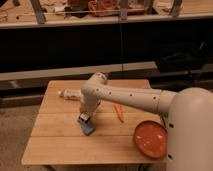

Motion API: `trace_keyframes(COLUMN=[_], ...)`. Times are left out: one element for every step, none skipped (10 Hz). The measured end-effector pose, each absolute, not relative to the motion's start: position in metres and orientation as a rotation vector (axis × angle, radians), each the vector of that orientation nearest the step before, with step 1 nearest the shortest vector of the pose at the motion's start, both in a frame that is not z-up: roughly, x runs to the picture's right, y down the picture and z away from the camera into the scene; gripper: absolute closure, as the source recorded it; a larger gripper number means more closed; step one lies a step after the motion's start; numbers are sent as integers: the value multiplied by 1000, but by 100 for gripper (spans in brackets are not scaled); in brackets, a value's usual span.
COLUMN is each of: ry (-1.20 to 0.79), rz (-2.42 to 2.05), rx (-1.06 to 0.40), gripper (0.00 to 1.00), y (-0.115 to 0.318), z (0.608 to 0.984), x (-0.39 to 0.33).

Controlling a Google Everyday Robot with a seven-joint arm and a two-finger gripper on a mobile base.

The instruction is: Place the eraser on the white sponge

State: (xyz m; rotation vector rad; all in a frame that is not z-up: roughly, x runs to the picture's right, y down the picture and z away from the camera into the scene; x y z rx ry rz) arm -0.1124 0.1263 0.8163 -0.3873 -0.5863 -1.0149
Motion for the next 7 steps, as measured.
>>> trace_keyframes(ry=[-589, -592, -594, -596, -597, -598, -601], rz=[-1017, -1019, -1020, -1023, -1024, -1026, -1027], rx=[-387, -387, -387, -386, -386, -386, -386], gripper=[74, 72, 67, 61, 60, 60, 60], y=[127, 127, 128, 127, 128, 128, 128], z=[816, 816, 816, 815, 816, 816, 815], x=[-113, -113, -113, -114, -114, -114, -115])
